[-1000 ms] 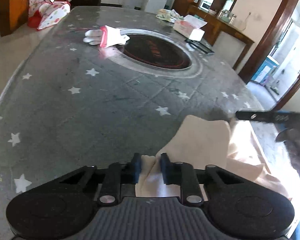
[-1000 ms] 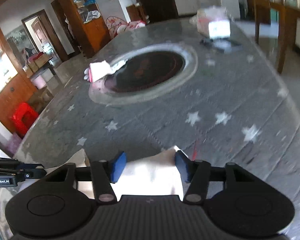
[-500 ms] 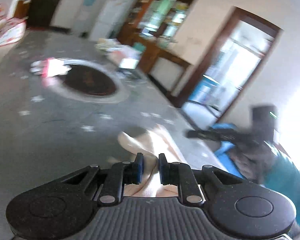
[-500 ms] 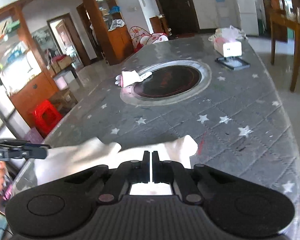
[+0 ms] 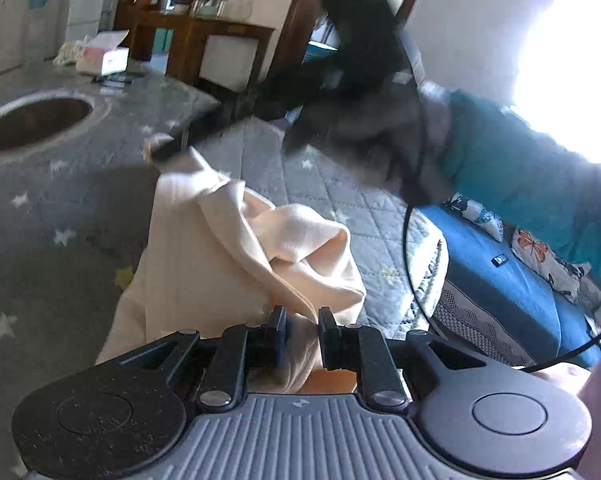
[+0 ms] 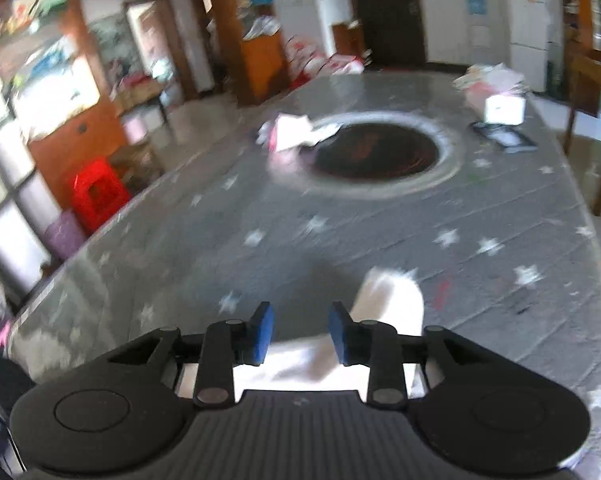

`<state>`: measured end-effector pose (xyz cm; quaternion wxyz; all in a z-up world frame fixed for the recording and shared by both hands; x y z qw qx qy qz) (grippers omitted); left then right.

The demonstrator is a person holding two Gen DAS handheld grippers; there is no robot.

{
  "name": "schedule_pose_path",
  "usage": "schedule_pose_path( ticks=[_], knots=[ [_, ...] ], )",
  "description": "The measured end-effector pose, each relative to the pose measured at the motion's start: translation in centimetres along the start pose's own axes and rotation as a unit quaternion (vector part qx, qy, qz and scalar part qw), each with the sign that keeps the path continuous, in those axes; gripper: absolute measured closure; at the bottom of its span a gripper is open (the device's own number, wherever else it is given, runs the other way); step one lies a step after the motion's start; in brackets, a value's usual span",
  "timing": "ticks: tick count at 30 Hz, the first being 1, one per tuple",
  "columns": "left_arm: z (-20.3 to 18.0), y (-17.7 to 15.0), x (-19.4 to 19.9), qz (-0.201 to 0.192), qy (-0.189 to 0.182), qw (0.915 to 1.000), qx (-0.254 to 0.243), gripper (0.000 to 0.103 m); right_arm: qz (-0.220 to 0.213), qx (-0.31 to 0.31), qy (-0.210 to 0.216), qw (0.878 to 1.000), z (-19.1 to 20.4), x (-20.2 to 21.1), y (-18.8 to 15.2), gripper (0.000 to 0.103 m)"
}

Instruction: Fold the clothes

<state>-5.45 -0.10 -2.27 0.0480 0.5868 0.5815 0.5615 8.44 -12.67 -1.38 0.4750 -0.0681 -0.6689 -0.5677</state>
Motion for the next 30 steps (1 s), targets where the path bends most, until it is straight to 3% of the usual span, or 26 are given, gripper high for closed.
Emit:
schedule_pose_path(
  ticks=[3,7,9,12,15,18,22,26,30],
  knots=[
    [0.0,0.1,2.0,-0.024,0.016,0.9996,-0.005,0.082,0.016,0.018,-0.007,1.000,0.7,-1.1,-1.3,0.071],
    [2.0,0.6,4.2,-0.062,0.089,0.9935,0.034,0.064,0.019,0.017,-0.010,1.000,0.5,-0.9,-2.4,0.069],
    [3.5,0.5,4.4,-0.062,0.118,0.9890,0.064,0.058,0.019,0.018,-0.012,1.000,0.3,-0.7,-2.4,0.068],
    [4.7,0.2,3.4,-0.038,0.121,0.9873,0.096,0.052,0.017,0.019,-0.016,1.000,0.0,-0.4,-2.5,0.065],
    [4.4,-0.3,2.3,-0.017,0.124,0.9880,0.090,0.054,0.015,0.017,-0.019,1.000,-0.1,-0.2,-2.5,0.063],
    [4.0,-0.6,1.7,-0.004,0.139,0.9877,0.072,0.070,0.011,0.015,-0.020,1.000,-0.3,0.0,-2.4,0.062],
    [3.2,-1.0,2.1,0.003,0.166,0.9855,0.035,0.078,-0.005,0.005,-0.028,1.000,-1.3,0.6,-1.6,0.061],
    [2.8,-0.4,2.8,-0.006,0.182,0.9832,0.009,0.079,-0.025,-0.014,-0.053,0.998,-3.2,0.9,0.0,0.061],
    [3.3,0.0,3.1,-0.007,0.182,0.9831,0.014,0.079,-0.027,-0.027,-0.071,0.997,-4.9,-0.4,1.5,0.060]
  ],
)
Point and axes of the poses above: each gripper's, at about its wrist camera, not at the fingertips, and x roughly against the way its jaws point, z to its left, y to its top, the point moved 5 cm from there along -x, roughly the way its jaws point, and after that the axes turned 7 degrees about -y, right-handed, at the moved point
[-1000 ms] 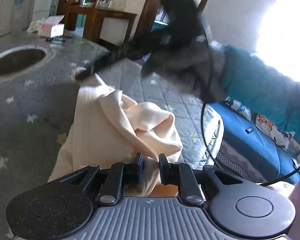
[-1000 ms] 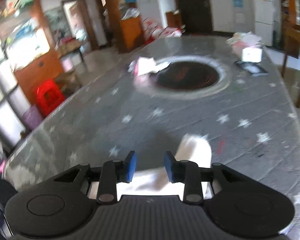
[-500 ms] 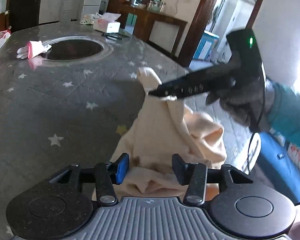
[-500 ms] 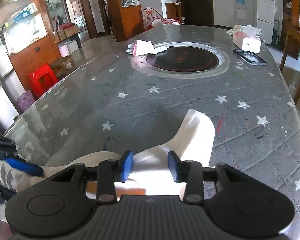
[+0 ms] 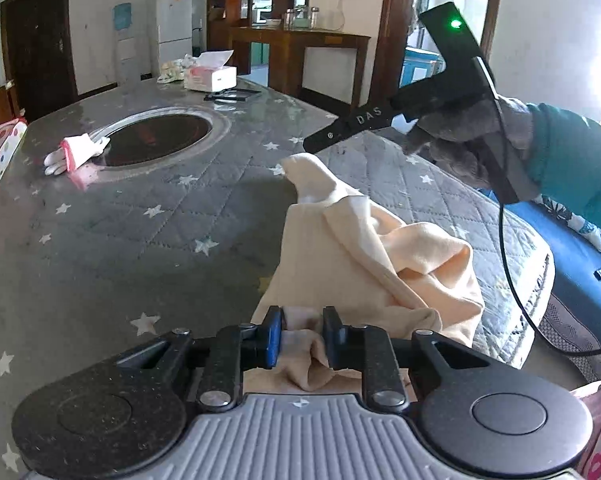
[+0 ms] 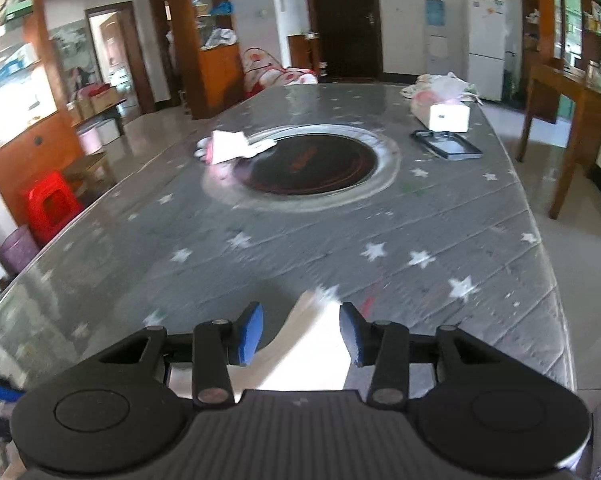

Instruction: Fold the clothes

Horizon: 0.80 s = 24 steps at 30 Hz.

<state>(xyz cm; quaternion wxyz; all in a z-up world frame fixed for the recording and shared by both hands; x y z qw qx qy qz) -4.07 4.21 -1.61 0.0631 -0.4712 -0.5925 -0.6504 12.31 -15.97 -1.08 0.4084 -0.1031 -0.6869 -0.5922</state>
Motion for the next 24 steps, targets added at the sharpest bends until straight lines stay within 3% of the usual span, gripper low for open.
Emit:
schedule_pose_path(
  ticks=[7,8,10,16,24],
  knots=[
    [1.8,1.0,1.0,-0.016,0.007,0.9997,0.018,0.083,0.046,-0.007,0.010,0.999,-0.6,-5.1,0.1,0.062],
    [2.2,1.3,1.1,-0.020,0.015,0.9995,0.018,0.084,0.054,-0.011,0.015,0.998,-0.7,-5.6,-0.1,0.065],
    [3.3,1.9,1.2,-0.025,0.027,0.9991,0.021,0.088,0.061,-0.014,0.023,0.998,-0.6,-6.0,-0.5,0.089],
    [7.6,4.2,0.9,-0.043,0.090,0.9948,0.019,0.090,0.016,-0.025,0.009,1.000,-0.8,-4.3,0.7,0.091],
    [14.4,8.5,-0.8,-0.079,0.198,0.9769,0.000,0.091,-0.050,-0.078,-0.004,0.996,-1.9,-3.6,4.2,0.092]
  ],
)
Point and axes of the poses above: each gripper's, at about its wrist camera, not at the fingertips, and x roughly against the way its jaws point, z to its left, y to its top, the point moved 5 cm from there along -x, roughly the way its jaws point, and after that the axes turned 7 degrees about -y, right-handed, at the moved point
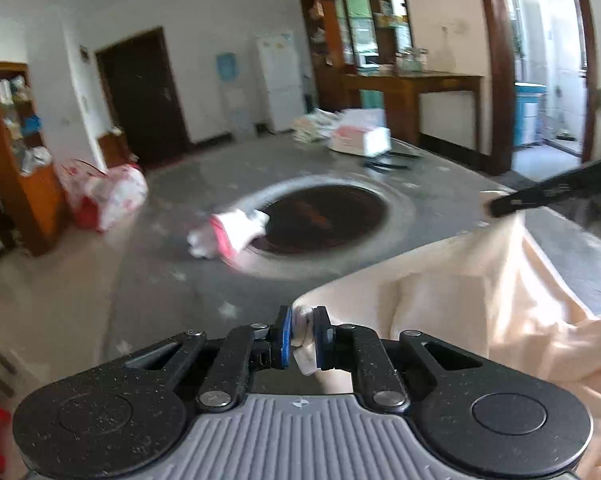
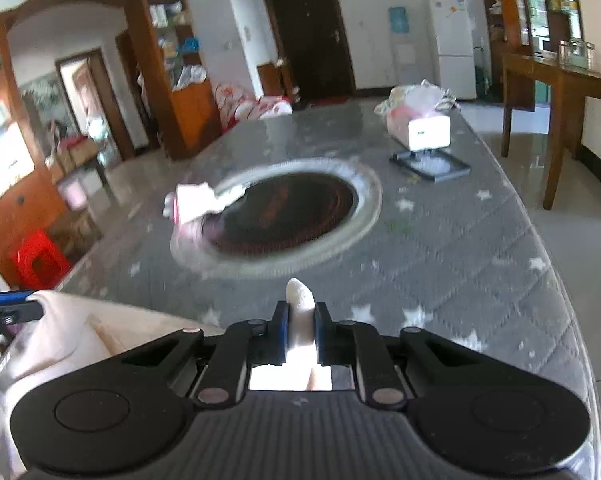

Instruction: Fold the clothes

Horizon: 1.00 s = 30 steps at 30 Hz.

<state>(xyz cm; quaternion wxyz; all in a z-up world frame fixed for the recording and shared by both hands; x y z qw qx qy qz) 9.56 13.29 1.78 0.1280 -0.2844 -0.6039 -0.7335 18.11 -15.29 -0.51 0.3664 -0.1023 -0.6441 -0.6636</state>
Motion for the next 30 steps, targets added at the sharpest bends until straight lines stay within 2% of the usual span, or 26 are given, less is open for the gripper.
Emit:
schedule_pose_path(
  ticks=[2,6,8,13,17,19,22,26,28,30],
  knots=[
    [1.1,0.5,-1.6,-0.005,0.022,0.9998,0.000,0.091,-0.011,-0.005,-0.008,1.000,0.0,-0.7,0.6,0.092],
    [2.1,-0.2,-5.7,0.023,0.037,0.9991,0.004,0.091,-0.005,-0.007,-0.032,0.999,-0.4,-3.4,1.0,0.091],
    [2.6,-0.6,-7.8,0.037,0.044,0.9983,0.005,0.090,0.004,0.003,-0.050,0.999,-0.5,-4.6,0.8,0.088],
    [3.0,-1.9,-10.1,0.065,0.052,0.9965,0.007,0.086,0.018,0.026,-0.029,0.999,0.2,-5.0,0.5,0.087],
    [3.4,-2.1,-10.4,0.065,0.064,0.9958,0.009,0.079,0.044,0.046,-0.013,0.998,1.1,-6.3,-0.4,0.085],
    [3.7,-2.0,-10.5,0.067,0.077,0.9948,0.007,0.069,0.061,0.051,-0.019,0.997,1.2,-7.3,-0.9,0.085],
    [4.1,-1.7,-9.9,0.066,0.083,0.9943,0.017,0.062,0.068,0.048,-0.023,0.996,1.2,-7.7,-1.0,0.084],
    [3.5,-1.3,-8.1,0.052,0.067,0.9961,0.028,0.061,0.071,0.079,0.009,0.994,2.9,-5.6,-1.3,0.081],
    [2.6,-1.2,-6.9,0.045,0.049,0.9972,0.034,0.059,0.077,0.101,0.038,0.991,4.2,-4.2,-1.8,0.070],
    [1.6,-1.2,-6.0,0.044,0.028,0.9979,0.039,0.059,0.084,0.126,0.070,0.986,5.9,-2.8,-2.7,0.066]
  ],
)
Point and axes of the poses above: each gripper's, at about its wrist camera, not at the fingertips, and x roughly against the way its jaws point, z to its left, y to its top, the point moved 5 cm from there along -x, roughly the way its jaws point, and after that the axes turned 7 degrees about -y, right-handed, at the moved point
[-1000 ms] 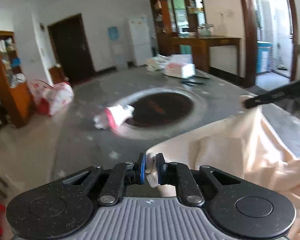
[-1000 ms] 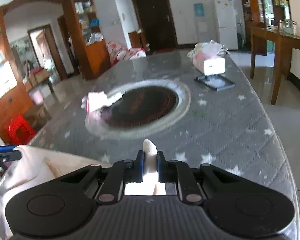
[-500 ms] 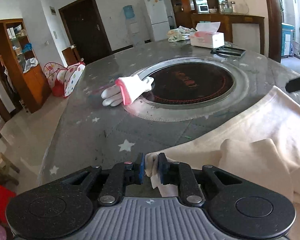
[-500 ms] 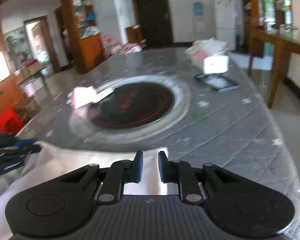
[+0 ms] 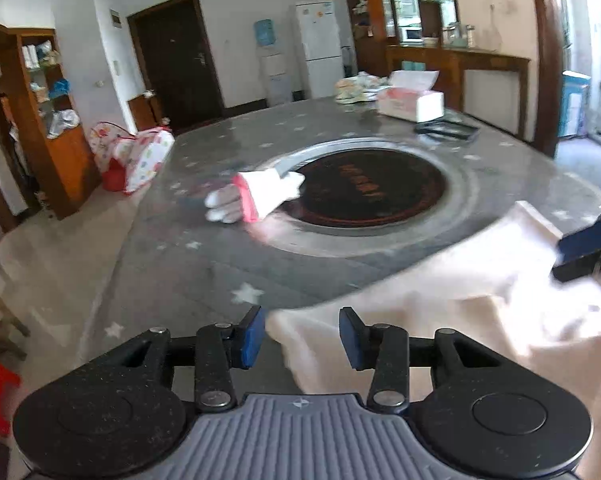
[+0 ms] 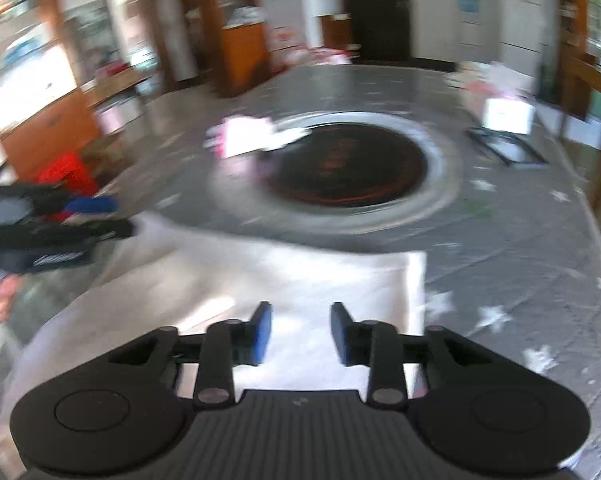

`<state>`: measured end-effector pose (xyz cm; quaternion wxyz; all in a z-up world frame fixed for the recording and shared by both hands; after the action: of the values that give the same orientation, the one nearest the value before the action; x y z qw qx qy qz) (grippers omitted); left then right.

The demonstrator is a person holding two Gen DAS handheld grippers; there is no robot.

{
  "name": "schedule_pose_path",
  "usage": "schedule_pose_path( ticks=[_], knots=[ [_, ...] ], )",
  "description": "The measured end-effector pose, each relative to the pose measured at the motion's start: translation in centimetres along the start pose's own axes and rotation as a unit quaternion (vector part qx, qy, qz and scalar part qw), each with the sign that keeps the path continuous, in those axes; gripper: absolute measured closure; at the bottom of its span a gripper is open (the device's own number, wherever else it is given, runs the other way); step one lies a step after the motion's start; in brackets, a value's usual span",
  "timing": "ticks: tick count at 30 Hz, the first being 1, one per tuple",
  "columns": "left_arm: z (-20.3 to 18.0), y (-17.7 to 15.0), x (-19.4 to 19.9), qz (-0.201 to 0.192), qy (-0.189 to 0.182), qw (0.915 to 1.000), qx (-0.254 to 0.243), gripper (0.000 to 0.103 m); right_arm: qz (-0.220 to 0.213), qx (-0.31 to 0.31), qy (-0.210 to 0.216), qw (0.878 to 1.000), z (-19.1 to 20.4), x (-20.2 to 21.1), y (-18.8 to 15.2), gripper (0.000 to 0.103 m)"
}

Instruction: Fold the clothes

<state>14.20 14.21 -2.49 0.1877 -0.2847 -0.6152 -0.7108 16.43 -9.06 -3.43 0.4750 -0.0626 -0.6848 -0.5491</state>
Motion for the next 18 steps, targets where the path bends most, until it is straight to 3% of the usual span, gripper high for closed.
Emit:
schedule_pose_path(
  ticks=[4,7,11,14,18],
  knots=[
    [-2.3,-0.8,2.1,-0.002,-0.047,0.9989,-0.001,0.059,0.009,0.054,0.045,0.997,3.9,1.6,-1.7,0.047],
    [-3.8,-1.3,3.0,-0.001,-0.066,0.9978,-0.009,0.059,0.021,0.098,0.062,0.993,6.3,2.2,-3.2,0.043],
    [-5.1,-1.8,3.7,0.003,-0.089,0.9960,-0.005,0.058,0.017,0.162,0.030,0.986,7.8,2.1,-4.6,0.033],
    [-5.9,-2.2,3.8,0.008,-0.094,0.9955,-0.010,0.057,0.008,0.168,0.010,0.986,7.9,1.6,-4.9,0.044],
    [-6.3,-2.3,3.5,0.014,-0.100,0.9949,-0.010,0.055,0.005,0.105,0.018,0.994,6.2,1.7,-4.1,0.081]
  ],
)
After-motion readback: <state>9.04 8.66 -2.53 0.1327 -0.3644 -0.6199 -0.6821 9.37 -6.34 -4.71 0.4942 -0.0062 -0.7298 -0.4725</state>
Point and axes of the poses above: each gripper's, at about its wrist camera, not at the fingertips, and x roughly against the way its jaws point, z to its left, y to its top, the point moved 5 cm from there along -x, roughly the way its jaws point, and after that the axes turned 7 degrees about -y, right-handed, at the moved point
